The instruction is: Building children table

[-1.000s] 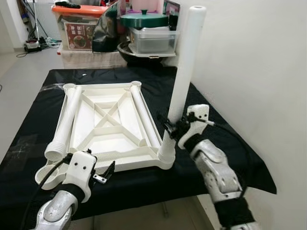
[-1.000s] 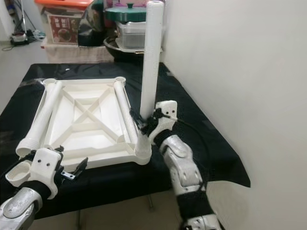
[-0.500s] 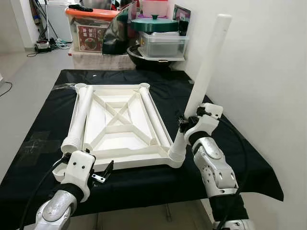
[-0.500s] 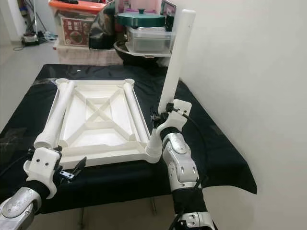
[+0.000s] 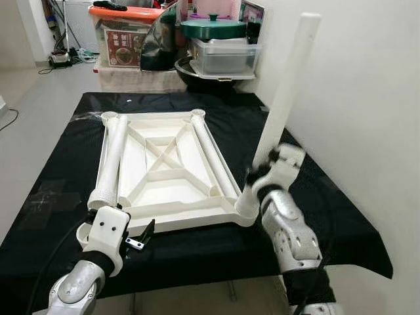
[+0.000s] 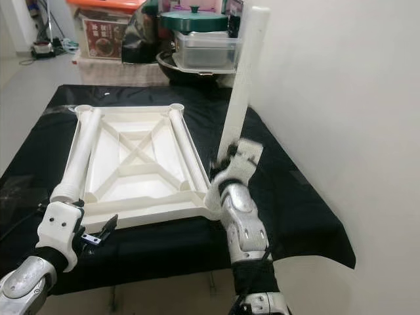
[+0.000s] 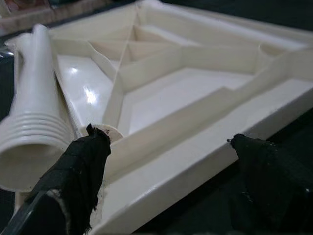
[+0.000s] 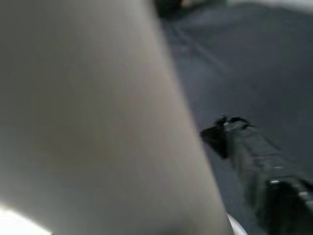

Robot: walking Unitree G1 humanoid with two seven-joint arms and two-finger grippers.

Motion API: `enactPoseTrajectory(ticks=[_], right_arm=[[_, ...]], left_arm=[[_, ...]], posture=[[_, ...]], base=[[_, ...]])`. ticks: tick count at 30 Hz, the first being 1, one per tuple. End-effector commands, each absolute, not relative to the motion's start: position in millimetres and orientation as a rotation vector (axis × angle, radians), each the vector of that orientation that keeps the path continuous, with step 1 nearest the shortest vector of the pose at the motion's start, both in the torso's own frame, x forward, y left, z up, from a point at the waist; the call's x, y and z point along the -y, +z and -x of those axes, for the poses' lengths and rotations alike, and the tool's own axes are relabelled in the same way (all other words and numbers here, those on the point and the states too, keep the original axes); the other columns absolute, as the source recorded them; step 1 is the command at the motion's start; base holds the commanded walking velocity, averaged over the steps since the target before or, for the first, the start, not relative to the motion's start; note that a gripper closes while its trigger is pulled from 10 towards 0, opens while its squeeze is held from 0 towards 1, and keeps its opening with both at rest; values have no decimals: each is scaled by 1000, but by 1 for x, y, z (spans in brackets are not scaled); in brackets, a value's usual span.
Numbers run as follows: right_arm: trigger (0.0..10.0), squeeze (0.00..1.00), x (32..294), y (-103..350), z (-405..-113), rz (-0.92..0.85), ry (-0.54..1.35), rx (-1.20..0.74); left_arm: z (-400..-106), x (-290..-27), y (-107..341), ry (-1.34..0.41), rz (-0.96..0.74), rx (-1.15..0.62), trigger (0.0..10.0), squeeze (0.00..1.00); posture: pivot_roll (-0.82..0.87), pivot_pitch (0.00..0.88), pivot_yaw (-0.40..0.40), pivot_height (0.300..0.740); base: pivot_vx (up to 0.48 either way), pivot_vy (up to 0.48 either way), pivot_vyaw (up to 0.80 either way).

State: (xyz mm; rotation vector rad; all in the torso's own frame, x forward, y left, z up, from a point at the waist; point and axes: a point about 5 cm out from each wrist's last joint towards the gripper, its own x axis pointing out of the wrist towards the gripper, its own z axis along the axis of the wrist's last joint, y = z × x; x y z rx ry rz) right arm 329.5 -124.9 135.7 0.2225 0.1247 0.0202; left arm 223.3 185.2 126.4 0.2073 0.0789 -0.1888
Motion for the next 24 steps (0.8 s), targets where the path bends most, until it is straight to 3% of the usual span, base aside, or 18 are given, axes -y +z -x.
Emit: enactPoseTrajectory(ticks=[1, 2, 3, 4, 5, 6, 14, 19, 24], right_arm=[[10000, 1000, 129, 157, -334, -250, 38, -38], [10000, 937, 129, 167, -334, -255, 55, 8], [10000, 937, 129, 173, -334, -258, 65, 36], [10000, 137, 130, 184, -334, -257, 94, 85], [10000, 137, 129, 190, -333, -254, 111, 114], [10000, 0, 129, 193, -333, -252, 122, 129], [10000, 0, 134, 224, -332, -187, 315, 226], [10000, 0, 147, 210, -338, -35, 626, 118], [10000, 0, 167, 199, -350, 66, 731, 42]], left_arm=[[-225, -185, 127, -198, -222, -83, 10000, 0], [-225, -185, 127, -198, -220, -83, 10000, 0], [-225, -185, 127, -198, -220, -83, 10000, 0], [-225, -185, 127, -199, -219, -84, 10000, 0], [-225, -185, 127, -199, -219, -84, 10000, 0], [-225, -185, 127, -199, -219, -84, 10000, 0], [-226, -183, 125, -208, -217, -86, 10000, 0], [-229, -180, 123, -220, -211, -87, 10000, 0], [-230, -179, 122, -227, -206, -87, 10000, 0]], posture=[[119, 0, -78, 740], [119, 0, -78, 740], [119, 0, -78, 740], [118, 0, -78, 740], [118, 0, -78, 740], [118, 0, -78, 740], [94, 0, -73, 740], [83, 0, -73, 740], [81, 0, -74, 740]], base=[[0, 0, 0], [0, 0, 0], [0, 0, 0], [0, 0, 0], [0, 0, 0], [0, 0, 0], [0, 0, 0], [0, 0, 0], [0, 0, 0]])
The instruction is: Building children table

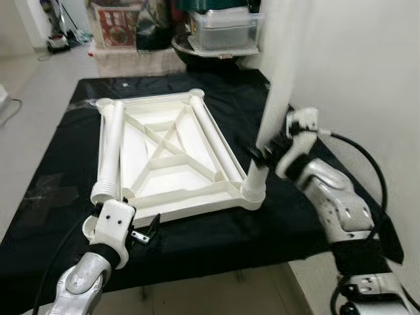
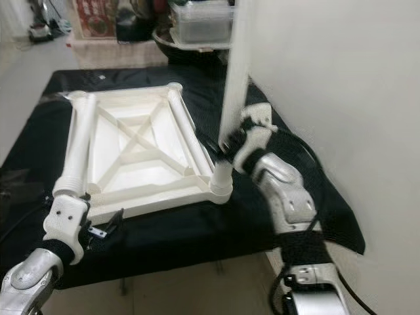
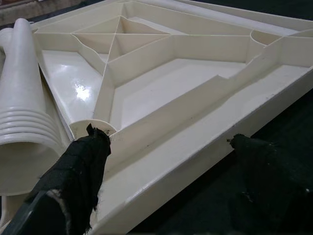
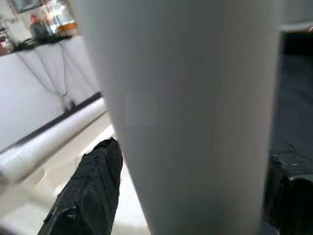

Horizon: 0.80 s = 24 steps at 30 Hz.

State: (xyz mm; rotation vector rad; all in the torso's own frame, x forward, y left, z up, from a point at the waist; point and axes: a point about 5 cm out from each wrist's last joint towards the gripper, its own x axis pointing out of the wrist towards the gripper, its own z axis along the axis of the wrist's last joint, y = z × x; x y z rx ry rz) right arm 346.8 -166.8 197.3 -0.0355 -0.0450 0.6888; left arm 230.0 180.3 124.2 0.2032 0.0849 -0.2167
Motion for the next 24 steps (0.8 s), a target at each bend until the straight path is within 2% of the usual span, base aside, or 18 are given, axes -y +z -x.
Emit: enactPoseTrajectory(ticks=[1, 5, 7, 14, 15, 17, 18, 19, 24], right_arm=[[10000, 0, 172, 197, -355, 90, 742, 14], [10000, 0, 181, 195, -363, 99, 768, -40], [10000, 0, 196, 201, -376, 67, 737, -51], [10000, 0, 201, 206, -380, 43, 761, -46], [5608, 0, 202, 201, -378, 70, 815, -71], [5608, 0, 202, 197, -377, 91, 858, -92], [3922, 0, 203, 192, -375, 110, 894, -118], [0, 0, 203, 184, -374, 106, 905, -141], [0, 0, 204, 181, -376, 60, 850, -129]], left_arm=[[-231, -178, 122, -230, -205, -87, 10000, 0], [-232, -178, 122, -233, -202, -87, 10000, 0], [-232, -177, 121, -234, -197, -87, 10000, 0], [-231, -176, 121, -235, -195, -86, 10000, 0], [-231, -176, 121, -235, -195, -87, 10000, 0], [-230, -176, 121, -235, -194, -87, 10000, 0], [-230, -176, 121, -235, -194, -88, 10000, 0], [-229, -176, 121, -235, -194, -89, 10000, 0], [-228, -177, 121, -236, -195, -91, 10000, 0]], posture=[[82, 0, -75, 740], [88, 0, -81, 740], [99, 0, -89, 740], [101, 0, -91, 740], [116, 0, -100, 740], [116, 0, -100, 740], [120, 0, -102, 740], [122, 0, -102, 740], [123, 0, -100, 740]], base=[[0, 0, 0], [0, 0, 0], [0, 0, 0], [0, 0, 0], [0, 0, 0], [0, 0, 0], [0, 0, 0], [0, 0, 0], [0, 0, 0]])
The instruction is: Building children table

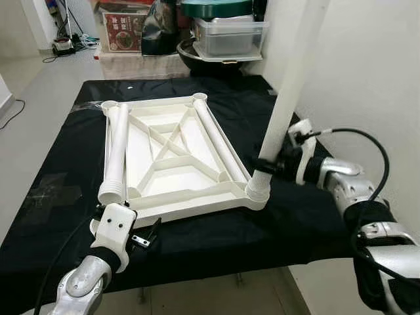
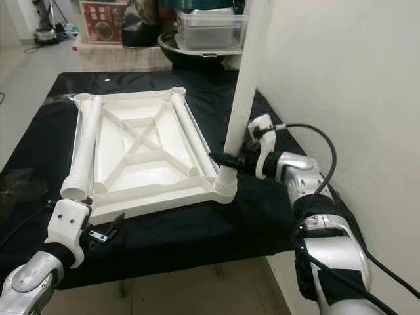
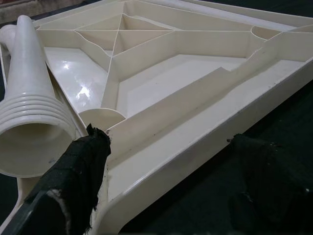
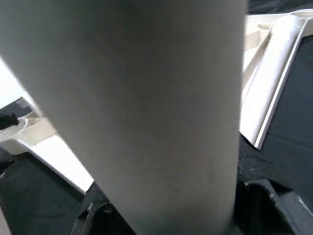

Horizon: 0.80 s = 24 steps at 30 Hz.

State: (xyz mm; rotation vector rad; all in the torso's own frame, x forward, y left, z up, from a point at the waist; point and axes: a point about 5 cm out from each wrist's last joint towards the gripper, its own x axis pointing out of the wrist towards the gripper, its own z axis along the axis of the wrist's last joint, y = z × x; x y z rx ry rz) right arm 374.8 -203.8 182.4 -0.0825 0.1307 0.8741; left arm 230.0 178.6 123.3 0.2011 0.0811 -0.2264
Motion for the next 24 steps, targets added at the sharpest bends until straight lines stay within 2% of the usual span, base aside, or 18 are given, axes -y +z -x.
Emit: enactPoseTrajectory(ticks=[1, 2, 5, 7, 8, 9, 10, 11, 12, 13, 15, 20, 21, 22, 24], right_arm=[[0, 0, 204, 179, -380, 56, 762, -130], [0, 0, 201, 176, -383, 74, 683, -124], [0, 0, 199, 174, -385, 88, 632, -119], [0, 0, 187, 170, -390, -48, 439, -76], [0, 0, 187, 170, -390, -48, 439, -76], [0, 0, 181, 163, -390, -109, 280, -77], [0, 0, 181, 163, -390, -109, 280, -77], [0, 0, 170, 153, -383, -194, 119, -103], [0, 0, 155, 148, -372, -213, 48, -108], [0, 0, 155, 148, -372, -213, 48, -108], [0, 0, 126, 155, -353, -228, 35, -78], [0, 0, 109, 168, -351, -240, 68, -58], [10000, 0, 103, 173, -354, -235, 117, -73], [10000, 0, 100, 184, -359, -219, 211, -38], [10000, 0, 102, 189, -360, -210, 243, -13]], left_arm=[[-228, -177, 121, -237, -195, -92, 10000, 0], [-227, -177, 121, -237, -197, -92, 10000, 0], [-227, -177, 121, -238, -197, -92, 10000, 0], [-226, -178, 121, -235, -197, -92, 10000, 0], [-226, -178, 121, -235, -197, -92, 10000, 0], [-226, -179, 121, -234, -197, -93, 10000, 0], [-226, -179, 121, -234, -197, -93, 10000, 0], [-226, -179, 121, -235, -201, -95, 10000, 0], [-226, -179, 121, -235, -203, -97, 10000, 0], [-226, -179, 121, -235, -203, -97, 10000, 0], [-226, -179, 121, -233, -207, -99, 10000, 0], [-227, -180, 120, -234, -209, -102, 10000, 0], [-227, -180, 120, -235, -208, -103, 10000, 0], [-229, -179, 120, -237, -203, -103, 10000, 0], [-229, -179, 119, -237, -202, -103, 10000, 0]], posture=[[124, 0, -100, 740], [125, 0, -102, 740], [125, 0, -102, 740], [122, 0, -95, 740], [122, 0, -95, 740], [118, 0, -92, 740], [118, 0, -92, 740], [119, 0, -90, 740], [132, 0, -82, 740], [132, 0, -82, 740], [128, 0, -79, 740], [128, 0, -74, 740], [119, 0, -75, 740], [119, 0, -82, 740], [119, 0, -84, 740]], base=[[0, 0, 0], [0, 0, 0], [0, 0, 0], [0, 0, 0], [0, 0, 0], [0, 0, 0], [0, 0, 0], [0, 0, 0], [0, 0, 0], [0, 0, 0], [0, 0, 0], [0, 0, 0], [0, 0, 0], [0, 0, 0], [0, 0, 0]])
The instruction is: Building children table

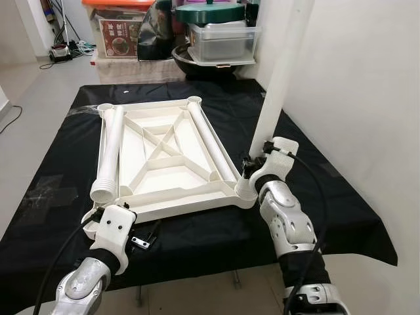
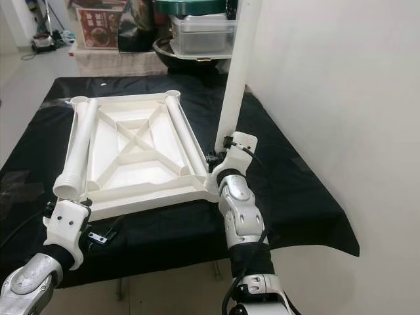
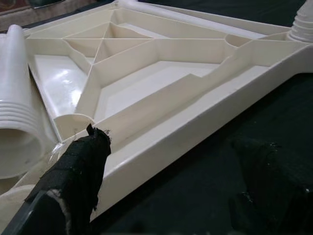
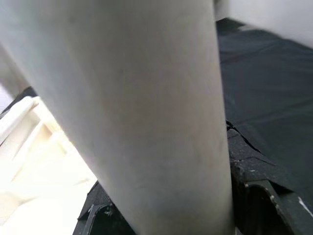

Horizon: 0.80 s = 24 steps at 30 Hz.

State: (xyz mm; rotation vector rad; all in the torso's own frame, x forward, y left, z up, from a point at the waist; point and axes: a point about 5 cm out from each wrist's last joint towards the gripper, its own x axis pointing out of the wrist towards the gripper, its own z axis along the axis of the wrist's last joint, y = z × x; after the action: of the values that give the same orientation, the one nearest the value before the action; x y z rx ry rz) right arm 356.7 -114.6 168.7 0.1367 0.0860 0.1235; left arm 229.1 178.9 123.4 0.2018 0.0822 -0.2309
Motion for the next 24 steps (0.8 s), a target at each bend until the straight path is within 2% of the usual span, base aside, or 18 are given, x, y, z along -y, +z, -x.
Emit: enactPoseTrajectory(ticks=[1, 4, 5, 6, 7, 8, 11, 19, 22, 23, 24], right_arm=[[10000, 1000, 101, 197, -361, -240, 320, 29], [10000, 1000, 98, 207, -360, -260, 426, 60], [10000, 0, 96, 217, -356, -264, 561, 104], [10000, 0, 97, 224, -351, -209, 738, 146], [10000, 0, 97, 224, -351, -209, 738, 146], [10000, 0, 101, 223, -342, -119, 914, 150], [10000, 0, 112, 208, -327, -5, 1169, 52], [10000, 0, 111, 178, -318, 59, 1382, -110], [10000, 0, 105, 174, -319, 52, 1377, -101], [0, 0, 101, 173, -330, 22, 1249, -86], [0, 0, 101, 173, -330, 22, 1249, -86]], left_arm=[[-230, -179, 120, -235, -199, -101, 10000, 0], [-230, -179, 120, -233, -197, -99, 10000, 0], [-230, -178, 120, -231, -195, -97, 10000, 0], [-230, -178, 119, -231, -193, -97, 10000, 0], [-230, -178, 119, -231, -193, -97, 10000, 0], [-230, -177, 119, -234, -189, -97, 10000, 0], [-231, -176, 119, -245, -183, -99, 10000, 0], [-231, -176, 119, -249, -179, -101, 10000, 0], [-231, -176, 118, -248, -177, -102, 10000, 0], [-230, -176, 118, -248, -176, -103, 10000, 0], [-230, -176, 118, -248, -176, -103, 10000, 0]], posture=[[119, 0, -84, 740], [117, 0, -88, 740], [116, 0, -90, 740], [115, 0, -89, 740], [115, 0, -89, 740], [115, 0, -89, 740], [116, 0, -91, 740], [137, 0, -104, 740], [140, 0, -105, 740], [141, 0, -105, 740], [141, 0, -105, 740]], base=[[0, 0, 0], [0, 0, 0], [0, 0, 0], [0, 0, 0], [0, 0, 0], [0, 0, 0], [0, 0, 0], [0, 0, 0], [0, 0, 0], [0, 0, 0], [0, 0, 0]])
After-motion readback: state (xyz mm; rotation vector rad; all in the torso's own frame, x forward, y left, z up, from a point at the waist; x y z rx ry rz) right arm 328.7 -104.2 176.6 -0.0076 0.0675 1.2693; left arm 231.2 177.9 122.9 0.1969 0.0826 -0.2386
